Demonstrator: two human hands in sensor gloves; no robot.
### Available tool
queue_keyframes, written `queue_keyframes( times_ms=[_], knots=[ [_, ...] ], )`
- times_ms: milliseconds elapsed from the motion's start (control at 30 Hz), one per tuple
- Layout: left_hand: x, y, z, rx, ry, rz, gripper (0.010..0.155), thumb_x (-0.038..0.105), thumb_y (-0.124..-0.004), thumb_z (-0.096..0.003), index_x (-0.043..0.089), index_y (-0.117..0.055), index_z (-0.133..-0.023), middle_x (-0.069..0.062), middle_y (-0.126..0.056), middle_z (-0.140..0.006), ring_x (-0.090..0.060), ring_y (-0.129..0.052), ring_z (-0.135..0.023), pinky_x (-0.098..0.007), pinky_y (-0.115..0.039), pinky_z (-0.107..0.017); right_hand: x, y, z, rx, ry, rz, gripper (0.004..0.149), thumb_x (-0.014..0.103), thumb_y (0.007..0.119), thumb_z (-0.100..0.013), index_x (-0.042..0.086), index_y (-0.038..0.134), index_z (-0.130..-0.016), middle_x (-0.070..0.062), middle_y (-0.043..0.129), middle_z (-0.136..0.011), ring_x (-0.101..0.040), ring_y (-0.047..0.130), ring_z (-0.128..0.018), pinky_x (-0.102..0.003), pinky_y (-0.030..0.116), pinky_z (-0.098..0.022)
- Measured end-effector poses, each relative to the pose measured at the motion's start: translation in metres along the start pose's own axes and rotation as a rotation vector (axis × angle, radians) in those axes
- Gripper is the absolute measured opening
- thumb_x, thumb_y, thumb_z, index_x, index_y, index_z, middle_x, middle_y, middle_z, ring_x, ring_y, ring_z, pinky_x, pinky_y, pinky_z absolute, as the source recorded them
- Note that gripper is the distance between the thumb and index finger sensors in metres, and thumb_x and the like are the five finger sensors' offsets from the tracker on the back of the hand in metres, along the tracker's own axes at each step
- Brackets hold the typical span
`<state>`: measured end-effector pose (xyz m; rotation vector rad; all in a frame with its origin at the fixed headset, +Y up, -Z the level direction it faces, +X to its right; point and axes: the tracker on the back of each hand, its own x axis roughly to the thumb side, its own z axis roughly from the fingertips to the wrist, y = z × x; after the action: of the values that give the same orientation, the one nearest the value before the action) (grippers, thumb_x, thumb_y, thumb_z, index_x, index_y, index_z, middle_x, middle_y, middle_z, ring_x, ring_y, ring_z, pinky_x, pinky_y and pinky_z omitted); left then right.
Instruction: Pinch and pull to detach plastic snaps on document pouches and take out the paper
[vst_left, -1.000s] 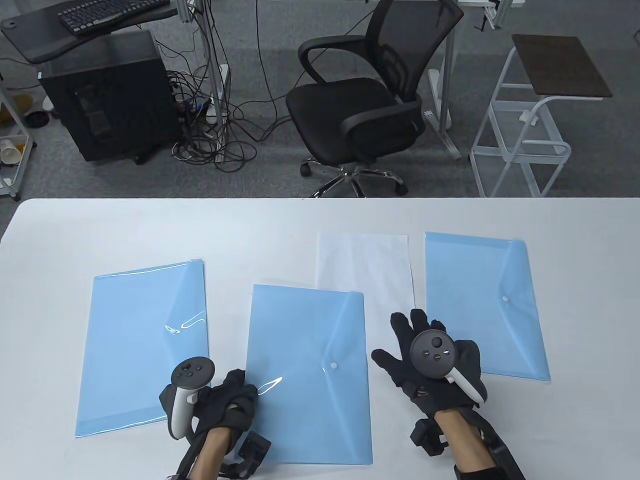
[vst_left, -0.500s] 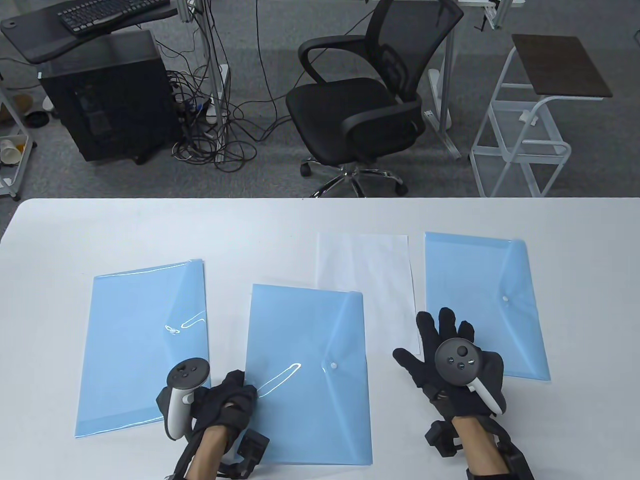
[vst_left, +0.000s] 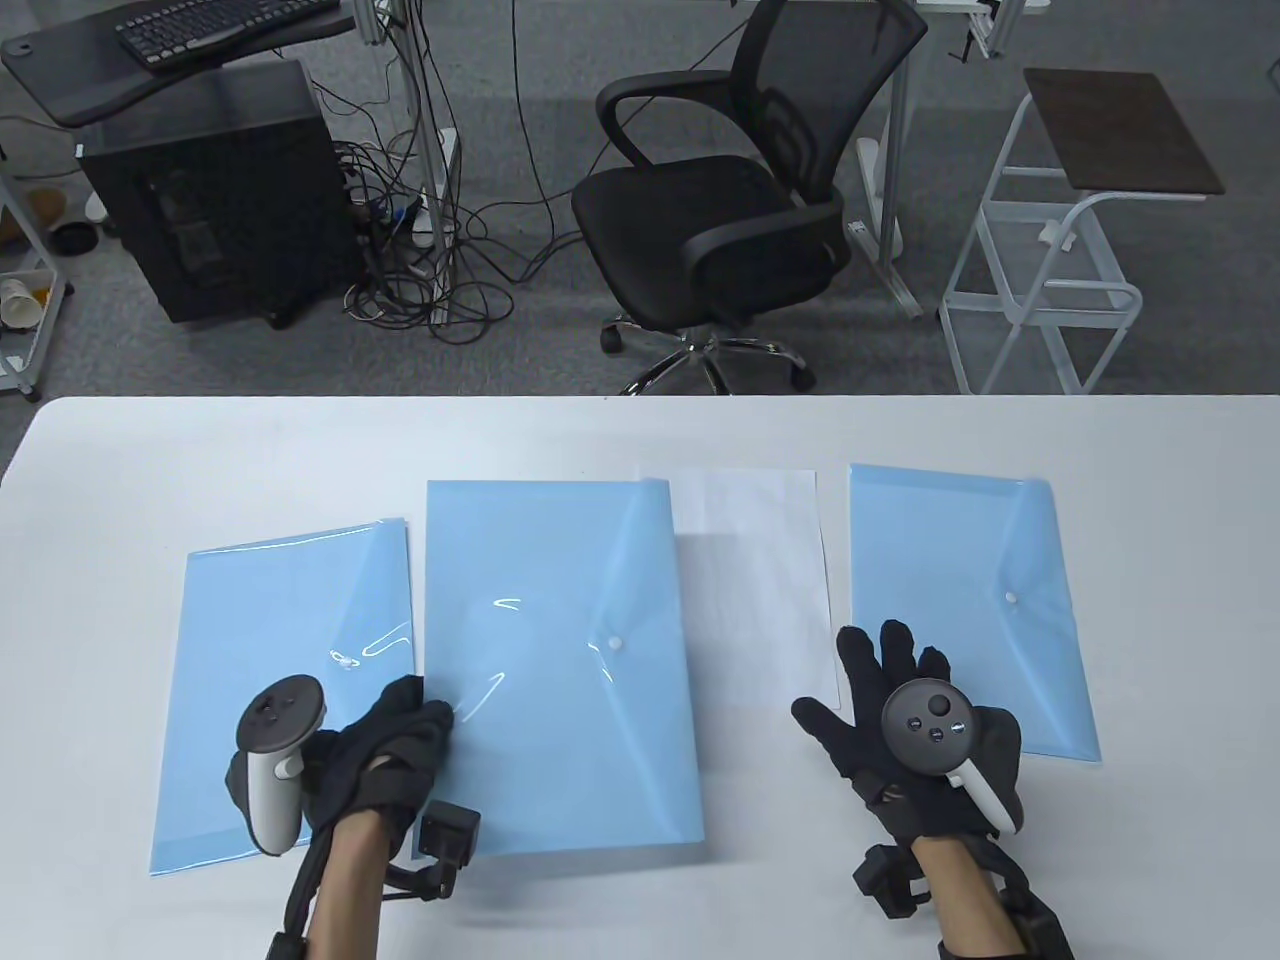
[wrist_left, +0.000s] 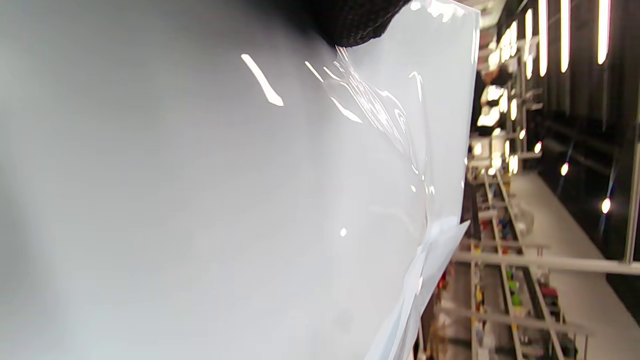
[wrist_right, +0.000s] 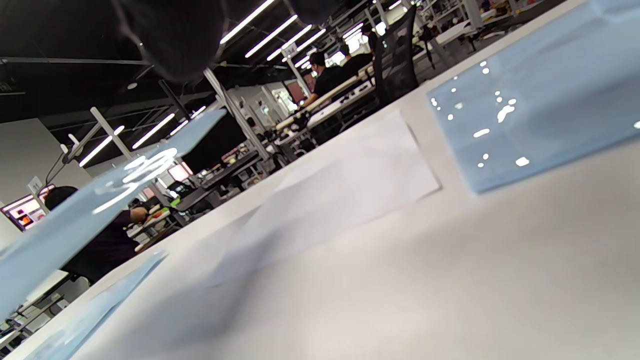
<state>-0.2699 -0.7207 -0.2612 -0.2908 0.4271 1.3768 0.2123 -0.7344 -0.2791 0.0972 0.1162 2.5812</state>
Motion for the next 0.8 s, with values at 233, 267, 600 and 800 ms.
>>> queue_keyframes(
  times_ms=[233, 267, 600, 800],
  knots=[
    [0.032, 0.035, -0.026, 0.157, -0.041, -0.103, 0.045, 0.023, -0.071, -0.0579, 0.015, -0.067, -0.101, -0.006, -0.089, -0.084, -0.025, -0.104, -0.051, -0.041, -0.091, -0.040, 0.000, -0.001, 0.000, 0.004, -0.002, -0.008, 0.086, 0.065, 0.066, -0.055, 0.018, 0.035, -0.120, -0.030, 0.023, -0.126, -0.072, 0.024, -0.102, -0.088, 0.034, -0.061],
    [0.034, 0.038, -0.032, 0.172, -0.039, -0.122, 0.044, 0.023, -0.071, -0.0579, 0.014, -0.067, -0.101, -0.006, -0.089, -0.083, -0.025, -0.104, -0.051, -0.041, -0.092, -0.040, 0.000, -0.001, 0.000, 0.007, -0.002, -0.009, 0.086, 0.065, 0.067, -0.055, 0.018, 0.035, -0.120, -0.030, 0.023, -0.126, -0.072, 0.024, -0.102, -0.088, 0.034, -0.061],
    [0.037, 0.043, -0.095, 0.204, -0.004, -0.143, 0.044, 0.025, -0.073, -0.0577, 0.015, -0.070, -0.100, -0.005, -0.091, -0.081, -0.024, -0.104, -0.049, -0.041, -0.091, -0.039, -0.004, -0.001, 0.000, 0.011, 0.014, -0.008, 0.085, 0.064, 0.067, -0.055, 0.017, 0.036, -0.119, -0.031, 0.026, -0.126, -0.072, 0.027, -0.102, -0.087, 0.035, -0.061],
    [0.034, 0.032, -0.129, 0.193, 0.027, -0.181, 0.044, 0.027, -0.074, -0.0576, 0.015, -0.072, -0.099, -0.004, -0.092, -0.079, -0.024, -0.104, -0.048, -0.041, -0.091, -0.038, -0.004, -0.001, 0.000, 0.015, 0.016, -0.003, 0.085, 0.064, 0.067, -0.055, 0.017, 0.036, -0.119, -0.031, 0.027, -0.126, -0.072, 0.028, -0.101, -0.087, 0.035, -0.061]
  ],
)
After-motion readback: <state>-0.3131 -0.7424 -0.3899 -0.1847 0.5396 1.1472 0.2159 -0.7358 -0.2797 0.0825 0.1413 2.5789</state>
